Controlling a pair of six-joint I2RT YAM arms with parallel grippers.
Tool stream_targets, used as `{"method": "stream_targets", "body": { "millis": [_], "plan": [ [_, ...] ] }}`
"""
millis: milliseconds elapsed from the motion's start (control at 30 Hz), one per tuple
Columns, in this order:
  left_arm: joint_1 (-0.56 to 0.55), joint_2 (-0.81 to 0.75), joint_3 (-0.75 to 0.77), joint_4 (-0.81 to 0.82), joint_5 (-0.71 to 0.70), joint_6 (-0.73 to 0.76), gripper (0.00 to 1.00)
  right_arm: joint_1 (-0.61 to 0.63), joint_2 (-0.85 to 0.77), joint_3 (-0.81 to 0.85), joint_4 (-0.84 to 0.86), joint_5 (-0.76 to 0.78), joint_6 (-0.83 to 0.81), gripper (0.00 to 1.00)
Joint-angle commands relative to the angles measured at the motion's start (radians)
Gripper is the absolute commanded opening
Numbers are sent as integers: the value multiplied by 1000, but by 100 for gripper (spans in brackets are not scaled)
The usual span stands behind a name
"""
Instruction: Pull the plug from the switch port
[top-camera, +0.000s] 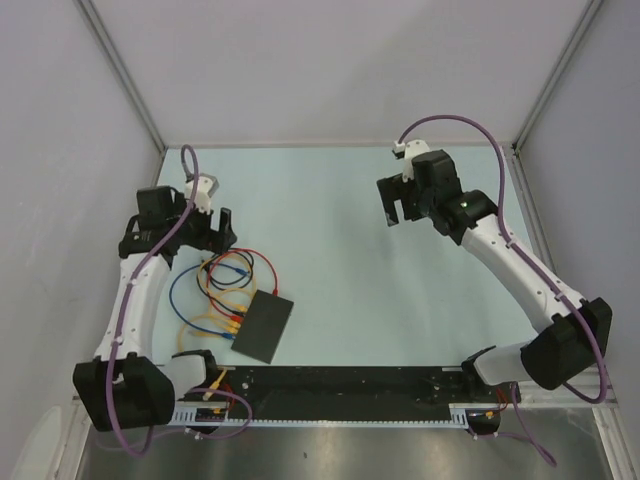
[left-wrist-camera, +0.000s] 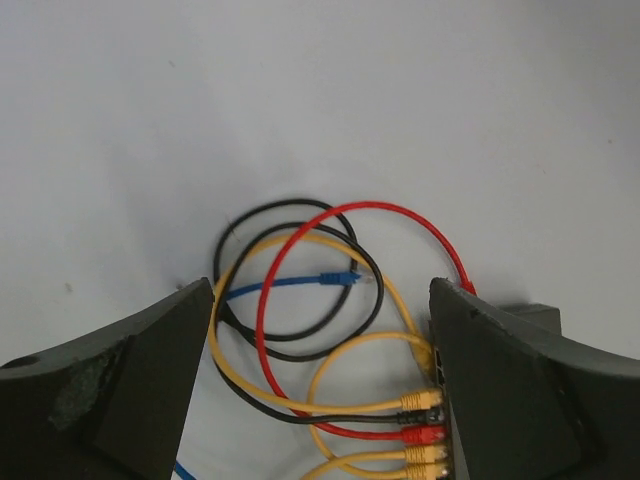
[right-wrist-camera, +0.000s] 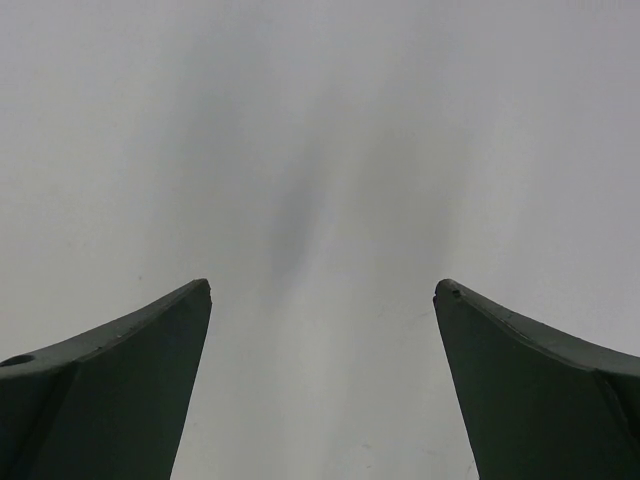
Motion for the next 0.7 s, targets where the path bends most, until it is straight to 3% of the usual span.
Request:
{"method": "stream_targets", "body": {
  "millis": [0, 67, 167, 400, 533, 667],
  "plan": [
    [2, 50, -48, -100, 54, -12, 94, 10, 30, 7, -82, -324, 10, 99],
    [1, 60, -72, -123, 74, -4, 90, 20, 68, 0, -116, -564, 5, 98],
    [-2, 88, -85, -181, 111, 95, 85, 88, 127, -36, -91, -667, 61, 94],
    [-4, 142, -104, -401, 72, 471, 81, 282, 245, -76, -28, -663, 76, 95],
    [-5, 91, -167, -422, 6, 675, 72, 314, 332, -72, 24, -675, 89, 95],
    [-28, 102, -209, -462, 19, 776, 65, 316, 386, -66, 45, -721, 126, 93]
  ]
}}
